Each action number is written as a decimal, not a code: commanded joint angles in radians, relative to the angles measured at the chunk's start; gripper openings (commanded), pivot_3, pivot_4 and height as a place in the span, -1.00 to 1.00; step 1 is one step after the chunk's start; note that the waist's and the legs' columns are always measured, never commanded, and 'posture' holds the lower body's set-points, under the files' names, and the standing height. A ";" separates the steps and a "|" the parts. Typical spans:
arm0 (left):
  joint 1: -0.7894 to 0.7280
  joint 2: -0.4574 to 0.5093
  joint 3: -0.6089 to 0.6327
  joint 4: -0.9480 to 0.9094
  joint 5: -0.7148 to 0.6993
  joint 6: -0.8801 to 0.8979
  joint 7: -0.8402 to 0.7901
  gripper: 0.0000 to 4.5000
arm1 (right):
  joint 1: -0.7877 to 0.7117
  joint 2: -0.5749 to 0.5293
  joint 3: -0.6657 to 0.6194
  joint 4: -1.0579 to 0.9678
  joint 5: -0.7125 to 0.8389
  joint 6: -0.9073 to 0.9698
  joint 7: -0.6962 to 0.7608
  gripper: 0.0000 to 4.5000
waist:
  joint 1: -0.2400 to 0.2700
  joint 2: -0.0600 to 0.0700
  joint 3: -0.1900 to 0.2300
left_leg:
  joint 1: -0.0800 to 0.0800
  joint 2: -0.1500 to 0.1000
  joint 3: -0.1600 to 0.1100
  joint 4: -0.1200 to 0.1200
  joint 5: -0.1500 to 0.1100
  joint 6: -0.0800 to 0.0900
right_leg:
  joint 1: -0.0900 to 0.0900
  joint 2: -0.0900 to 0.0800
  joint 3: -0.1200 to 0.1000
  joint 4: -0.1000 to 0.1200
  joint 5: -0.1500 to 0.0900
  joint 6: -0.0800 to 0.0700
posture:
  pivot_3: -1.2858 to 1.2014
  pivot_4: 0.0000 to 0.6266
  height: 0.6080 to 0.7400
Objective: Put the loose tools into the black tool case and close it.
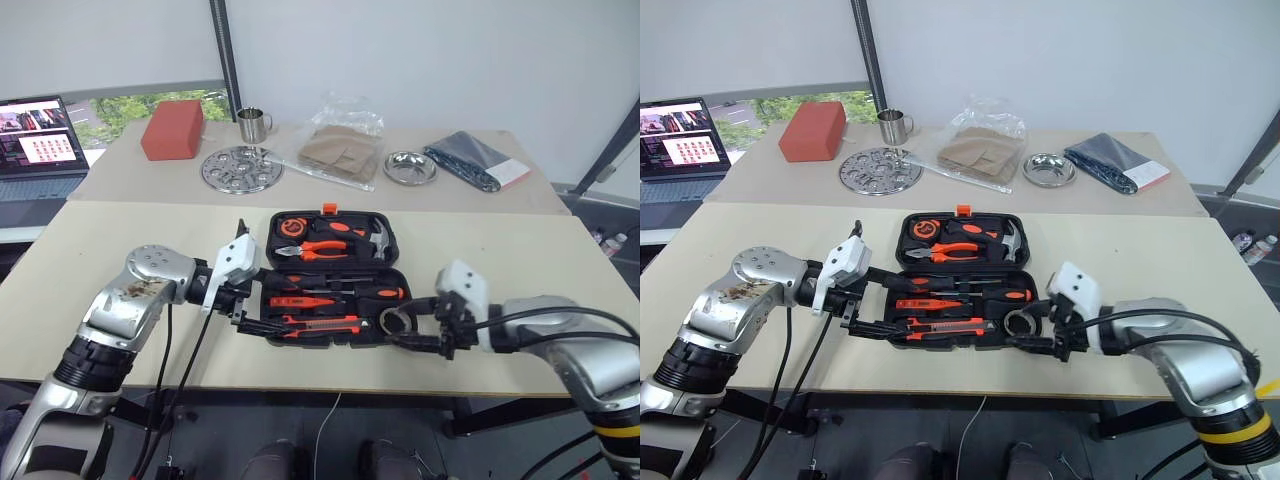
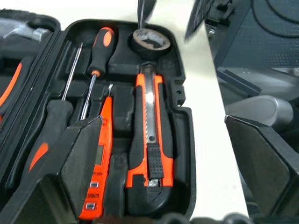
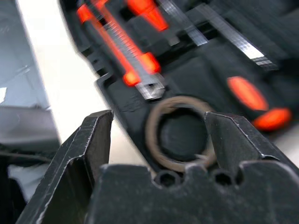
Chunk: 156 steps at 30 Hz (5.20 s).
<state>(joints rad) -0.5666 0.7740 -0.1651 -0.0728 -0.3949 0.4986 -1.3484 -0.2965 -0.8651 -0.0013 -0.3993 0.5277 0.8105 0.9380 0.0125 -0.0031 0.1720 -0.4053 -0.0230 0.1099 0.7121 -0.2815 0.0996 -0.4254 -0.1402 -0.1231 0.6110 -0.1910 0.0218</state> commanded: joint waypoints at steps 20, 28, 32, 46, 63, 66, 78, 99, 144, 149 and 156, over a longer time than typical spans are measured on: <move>0.016 -0.040 0.010 0.290 0.183 -0.156 0.105 -0.96 | -0.234 0.093 0.146 0.486 -0.303 -0.323 0.016 -1.00 | -0.008 0.000 0.000 | -0.001 0.000 0.002 0.000 0.000 0.000 | -0.001 0.001 0.000 0.000 0.000 0.000 | 0.03 -0.52 0.91; 0.086 -0.003 -0.004 0.181 0.146 -0.128 -0.003 -0.96 | -0.125 0.046 0.150 0.263 -0.237 -0.291 0.158 -1.00 | -0.015 0.000 0.000 | -0.001 0.000 0.001 -0.002 0.000 0.000 | -0.002 0.001 0.000 0.000 0.000 0.000 | 0.03 -0.52 0.91; 0.140 0.029 0.002 0.122 0.144 -0.123 -0.027 -0.96 | -0.059 0.030 0.132 0.185 -0.230 -0.273 0.157 -1.00 | -0.018 0.000 0.000 | 0.000 0.001 0.001 -0.003 0.000 0.000 | -0.002 0.001 0.000 0.000 -0.002 -0.001 | 0.03 -0.52 0.91; 0.100 0.071 0.106 0.433 0.216 -0.098 0.176 -0.46 | 0.042 -0.014 -0.090 0.204 -0.169 -0.127 0.057 -0.47 | -0.007 0.001 0.000 | 0.006 0.002 0.001 -0.003 -0.001 -0.004 | 0.001 -0.006 0.000 0.001 -0.002 0.001 | 0.03 -0.52 0.91; -0.398 -0.282 0.225 0.737 0.096 0.452 0.522 0.97 | -0.549 0.312 -0.019 0.797 -0.186 0.160 -0.251 0.63 | -0.008 -0.003 0.001 | -0.011 -0.008 0.002 -0.007 0.012 0.009 | -0.013 -0.003 -0.002 0.009 0.006 0.002 | 0.03 -0.52 0.91; -0.402 -0.295 0.255 0.758 0.072 0.475 0.539 0.75 | -0.554 0.329 -0.006 0.820 -0.199 0.151 -0.257 0.29 | -0.013 -0.003 0.001 | -0.008 -0.009 0.001 -0.012 0.012 0.007 | -0.010 -0.002 -0.003 0.004 0.006 0.002 | 0.03 -0.52 0.91; -0.357 -0.299 0.231 0.683 0.056 0.491 0.506 -0.98 | -0.560 0.389 -0.054 0.767 -0.194 0.096 -0.311 -1.00 | -0.026 -0.003 0.000 | 0.007 -0.012 0.000 -0.014 0.008 -0.003 | 0.003 -0.006 0.002 0.001 0.005 0.003 | 0.03 -0.52 0.91; -0.174 -0.310 0.180 0.455 0.224 -0.446 0.459 -0.98 | -0.334 0.388 -0.084 0.445 -0.333 -0.422 -0.411 -1.00 | -0.033 -0.003 0.001 | 0.000 -0.012 0.000 -0.028 0.016 0.001 | -0.009 0.001 0.000 -0.001 0.006 0.002 | 0.03 -0.52 0.91; -0.445 -0.354 -0.109 1.086 0.409 -0.754 -0.103 -0.98 | 0.160 0.012 0.003 0.158 -0.336 -0.443 -0.065 -1.00 | 0.001 -0.011 -0.001 | -0.005 -0.007 0.000 -0.009 0.010 0.002 | -0.004 -0.004 0.000 -0.009 0.008 0.005 | 0.03 -0.52 0.91; -0.277 -0.277 -0.095 0.769 0.315 -0.563 -0.254 -0.98 | 0.180 0.007 -0.065 0.180 -0.311 -0.441 -0.061 -1.00 | -0.004 -0.010 -0.001 | -0.001 -0.007 -0.001 -0.008 0.009 0.003 | 0.000 -0.007 0.000 -0.007 0.008 0.004 | 0.03 -0.52 0.91; -0.324 -0.254 0.099 0.490 0.083 -0.065 -0.086 -0.98 | 0.295 -0.010 -0.251 -0.012 -0.067 -0.290 0.033 -1.00 | 0.004 -0.010 0.000 | -0.005 -0.007 -0.005 -0.005 0.010 0.006 | -0.002 -0.006 0.000 -0.002 0.008 0.004 | 0.03 -0.52 0.91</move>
<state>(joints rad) -0.8211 0.5142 -0.1378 0.5254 -0.2052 0.2538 -1.4638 -0.0100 -0.8613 -0.1670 -0.3254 0.3603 0.4648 0.9491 0.0163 -0.0129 0.1720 -0.4117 -0.0300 0.1030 0.7100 -0.2718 0.1057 -0.4270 -0.1466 -0.1233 0.6094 -0.1832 0.0260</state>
